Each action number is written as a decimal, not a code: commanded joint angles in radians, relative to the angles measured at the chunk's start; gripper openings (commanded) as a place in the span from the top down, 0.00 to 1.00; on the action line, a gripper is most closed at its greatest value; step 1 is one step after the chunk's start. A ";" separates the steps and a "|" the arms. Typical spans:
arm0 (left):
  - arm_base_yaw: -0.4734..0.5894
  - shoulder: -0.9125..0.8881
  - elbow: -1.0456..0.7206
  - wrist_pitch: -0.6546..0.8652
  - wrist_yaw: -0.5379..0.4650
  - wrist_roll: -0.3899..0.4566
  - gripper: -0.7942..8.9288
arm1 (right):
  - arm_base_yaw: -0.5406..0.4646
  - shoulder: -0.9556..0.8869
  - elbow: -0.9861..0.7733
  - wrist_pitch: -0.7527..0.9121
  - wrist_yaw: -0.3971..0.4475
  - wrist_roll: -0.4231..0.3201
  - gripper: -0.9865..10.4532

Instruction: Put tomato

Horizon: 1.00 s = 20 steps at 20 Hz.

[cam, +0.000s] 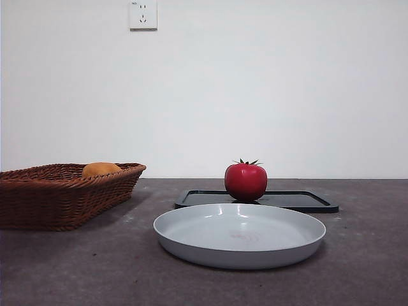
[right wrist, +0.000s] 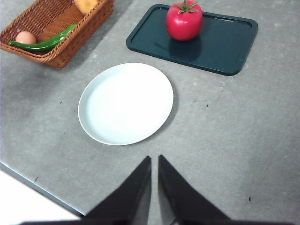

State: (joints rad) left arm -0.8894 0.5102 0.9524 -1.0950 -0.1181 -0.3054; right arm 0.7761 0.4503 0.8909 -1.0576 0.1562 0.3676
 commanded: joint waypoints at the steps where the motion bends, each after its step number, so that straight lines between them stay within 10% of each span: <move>1: -0.008 0.003 0.006 0.014 -0.006 -0.002 0.90 | 0.009 0.005 0.007 0.010 0.002 0.010 0.91; 16: 0.048 0.004 0.006 0.017 -0.005 -0.002 0.90 | 0.009 0.005 0.007 0.011 0.002 0.010 0.91; 20: 0.302 0.005 -0.010 0.057 -0.006 0.243 0.90 | 0.009 0.005 0.007 0.011 0.002 0.010 0.91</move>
State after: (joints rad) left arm -0.5842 0.5087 0.9340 -1.0382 -0.1196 -0.1654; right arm 0.7761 0.4503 0.8909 -1.0573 0.1566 0.3679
